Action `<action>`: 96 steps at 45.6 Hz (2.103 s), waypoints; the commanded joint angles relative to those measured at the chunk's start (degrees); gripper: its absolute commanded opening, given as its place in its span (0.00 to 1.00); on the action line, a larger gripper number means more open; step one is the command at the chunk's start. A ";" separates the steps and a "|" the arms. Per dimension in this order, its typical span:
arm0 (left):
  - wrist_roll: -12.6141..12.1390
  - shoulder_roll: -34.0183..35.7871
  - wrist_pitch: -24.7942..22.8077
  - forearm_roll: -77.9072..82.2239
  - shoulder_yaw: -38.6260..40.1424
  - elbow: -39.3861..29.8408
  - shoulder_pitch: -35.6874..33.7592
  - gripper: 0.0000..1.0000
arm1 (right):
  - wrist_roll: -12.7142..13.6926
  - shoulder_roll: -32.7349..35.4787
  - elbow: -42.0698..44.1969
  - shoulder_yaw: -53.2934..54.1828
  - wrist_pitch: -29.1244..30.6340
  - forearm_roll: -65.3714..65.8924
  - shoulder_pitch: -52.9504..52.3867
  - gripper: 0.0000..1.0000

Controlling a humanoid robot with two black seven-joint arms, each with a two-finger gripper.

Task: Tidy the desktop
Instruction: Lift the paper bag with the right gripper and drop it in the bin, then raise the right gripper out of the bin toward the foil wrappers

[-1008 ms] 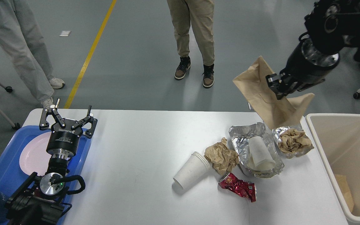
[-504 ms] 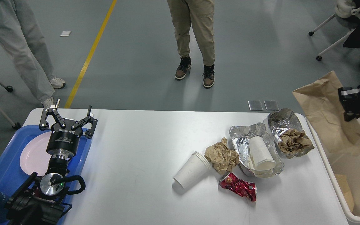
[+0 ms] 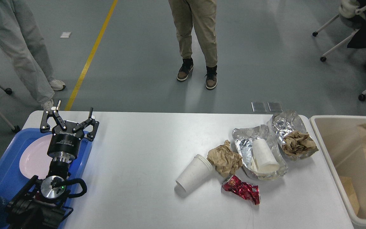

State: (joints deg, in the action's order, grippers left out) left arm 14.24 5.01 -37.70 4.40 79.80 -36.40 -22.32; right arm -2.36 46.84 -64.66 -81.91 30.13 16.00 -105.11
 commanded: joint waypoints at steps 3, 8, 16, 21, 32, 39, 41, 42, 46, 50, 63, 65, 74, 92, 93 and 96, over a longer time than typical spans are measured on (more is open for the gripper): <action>0.00 0.00 0.00 0.00 0.00 0.02 -0.01 0.96 | -0.01 2.20 12.52 18.69 -3.58 -0.01 23.97 0.00; 0.00 0.00 0.00 0.00 0.00 0.02 -0.01 0.96 | 0.08 1.24 20.17 27.57 -8.33 -0.09 37.68 0.00; 0.00 0.00 0.00 0.00 0.00 0.02 -0.01 0.96 | -0.01 -5.09 30.98 36.28 -14.13 -0.18 52.72 0.00; 0.00 0.00 0.00 0.00 0.00 0.02 -0.01 0.96 | 0.08 -10.62 37.66 37.34 -17.73 -0.88 59.66 0.00; 0.00 0.00 0.00 0.00 0.00 0.02 -0.01 0.96 | 0.69 -20.47 53.84 42.61 -24.86 -0.97 72.94 0.00; 0.00 0.00 0.00 0.00 0.00 0.02 -0.01 0.96 | 2.71 -24.16 58.77 43.15 -26.17 -0.97 75.49 0.00; 0.00 0.00 0.00 0.00 0.00 0.02 -0.01 0.96 | 2.98 -24.43 58.77 43.15 -26.96 -0.97 75.76 0.00; 0.00 0.00 0.00 -0.09 0.00 0.02 -0.01 0.96 | 3.15 -24.43 58.77 43.15 -27.23 -0.97 75.76 0.00; 0.00 0.00 0.00 0.00 0.00 0.02 -0.01 0.96 | 3.42 -24.43 58.68 43.15 -27.58 -0.97 75.76 0.00; 0.00 0.00 0.00 0.00 0.00 0.02 -0.01 0.96 | 3.33 -24.43 58.68 43.15 -27.58 -0.97 75.76 0.00; 0.00 0.00 0.00 0.00 0.00 0.02 -0.01 0.96 | 2.71 -24.43 58.33 43.15 -36.64 -0.97 76.64 1.00; 0.00 0.00 0.00 0.00 0.00 0.02 -0.01 0.96 | 2.71 -24.43 58.24 43.15 -36.64 -0.97 76.72 1.00; 0.00 0.00 0.00 0.00 0.00 0.02 -0.01 0.96 | 2.71 -23.73 57.72 43.23 -36.64 -0.97 76.20 1.00; 0.00 0.00 0.00 -0.09 0.00 0.02 -0.09 0.96 | 7.45 -8.44 27.94 35.08 -26.54 4.82 51.27 1.00; 0.00 0.00 0.00 0.00 0.00 0.02 -0.10 0.96 | 8.33 -7.91 25.75 33.41 -25.83 5.26 48.71 1.00; 0.00 0.00 0.00 0.00 0.00 0.02 -0.09 0.96 | 11.85 -6.85 16.78 26.03 -22.32 5.71 38.34 1.00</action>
State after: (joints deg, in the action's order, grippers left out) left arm 14.24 5.01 -37.70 4.41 79.80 -36.39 -22.41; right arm 5.23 38.10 -36.69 -47.19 3.68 20.39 -53.92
